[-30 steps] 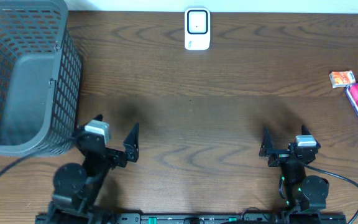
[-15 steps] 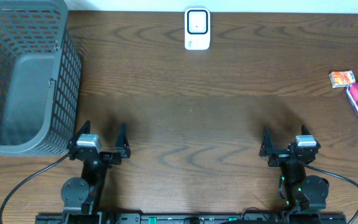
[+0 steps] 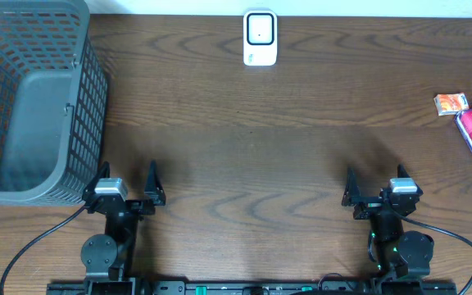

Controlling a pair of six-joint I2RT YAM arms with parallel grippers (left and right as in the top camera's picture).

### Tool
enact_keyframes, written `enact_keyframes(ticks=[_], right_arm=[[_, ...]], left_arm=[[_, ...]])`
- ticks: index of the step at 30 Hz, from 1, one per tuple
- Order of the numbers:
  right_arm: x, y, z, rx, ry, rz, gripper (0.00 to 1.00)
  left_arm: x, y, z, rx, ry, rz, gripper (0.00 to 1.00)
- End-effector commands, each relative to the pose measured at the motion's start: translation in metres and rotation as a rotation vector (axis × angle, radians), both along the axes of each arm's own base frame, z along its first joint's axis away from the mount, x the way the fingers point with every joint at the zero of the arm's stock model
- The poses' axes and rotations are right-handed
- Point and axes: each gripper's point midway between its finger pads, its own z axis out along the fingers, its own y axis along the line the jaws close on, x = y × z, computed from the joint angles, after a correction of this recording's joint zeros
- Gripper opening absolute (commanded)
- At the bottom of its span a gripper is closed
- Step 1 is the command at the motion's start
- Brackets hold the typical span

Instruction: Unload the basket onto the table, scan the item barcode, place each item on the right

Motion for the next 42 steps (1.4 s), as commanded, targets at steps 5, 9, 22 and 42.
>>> enact_keyframes(ticks=[5, 9, 22, 42], right_arm=[[0.000, -0.002, 0.000, 0.010, 0.000, -0.008, 0.99], [0.000, -0.002, 0.000, 0.010, 0.000, -0.008, 0.99], [0.000, -0.002, 0.000, 0.010, 0.000, -0.008, 0.99], [0.000, -0.002, 0.000, 0.010, 0.000, -0.008, 0.99]], left_arm=[[-0.002, 0.015, -0.027, 0.003, 0.106, 0.084, 0.98], [-0.004, 0.018, -0.039, 0.013, 0.156, 0.097, 0.98], [-0.004, 0.022, -0.039, 0.087, 0.159, 0.108, 0.98], [-0.004, 0.021, -0.039, 0.102, 0.160, 0.101, 0.98]])
